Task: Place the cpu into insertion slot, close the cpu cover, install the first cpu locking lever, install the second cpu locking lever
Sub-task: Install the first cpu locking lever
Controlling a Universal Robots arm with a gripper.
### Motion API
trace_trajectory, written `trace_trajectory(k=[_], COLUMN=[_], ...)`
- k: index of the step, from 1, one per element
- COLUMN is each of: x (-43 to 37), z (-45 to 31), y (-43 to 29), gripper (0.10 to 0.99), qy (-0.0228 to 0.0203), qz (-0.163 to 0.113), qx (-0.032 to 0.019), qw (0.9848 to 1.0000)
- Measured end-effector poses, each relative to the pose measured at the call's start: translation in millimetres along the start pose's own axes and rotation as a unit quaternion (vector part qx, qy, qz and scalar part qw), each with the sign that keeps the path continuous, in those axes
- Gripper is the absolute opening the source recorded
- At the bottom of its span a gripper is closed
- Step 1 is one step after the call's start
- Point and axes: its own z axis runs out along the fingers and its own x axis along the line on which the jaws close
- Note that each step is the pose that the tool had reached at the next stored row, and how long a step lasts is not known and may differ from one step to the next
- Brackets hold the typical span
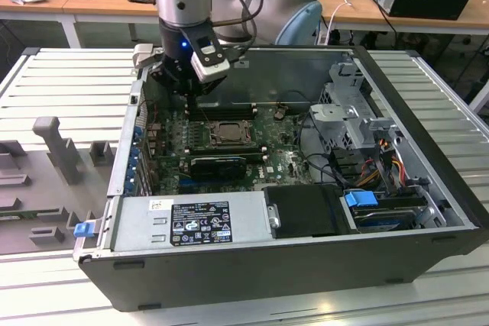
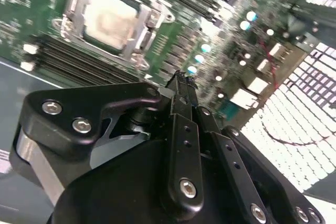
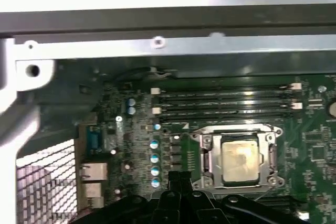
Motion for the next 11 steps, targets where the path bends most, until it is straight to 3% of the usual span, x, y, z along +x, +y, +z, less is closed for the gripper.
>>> trace_trajectory(k=[4,9,11], x=[3.7,5.9,6.7], z=[3.1,6.6,8.2], y=[2.1,11.6,19.4], gripper=[0.106,0.106,0.106], qy=[0.0001,0.0001,0.0001], qz=[0.0,-0.001,-0.001], qx=[-0.0001,-0.0001,0.0], qw=[1.0,1.0,1.0])
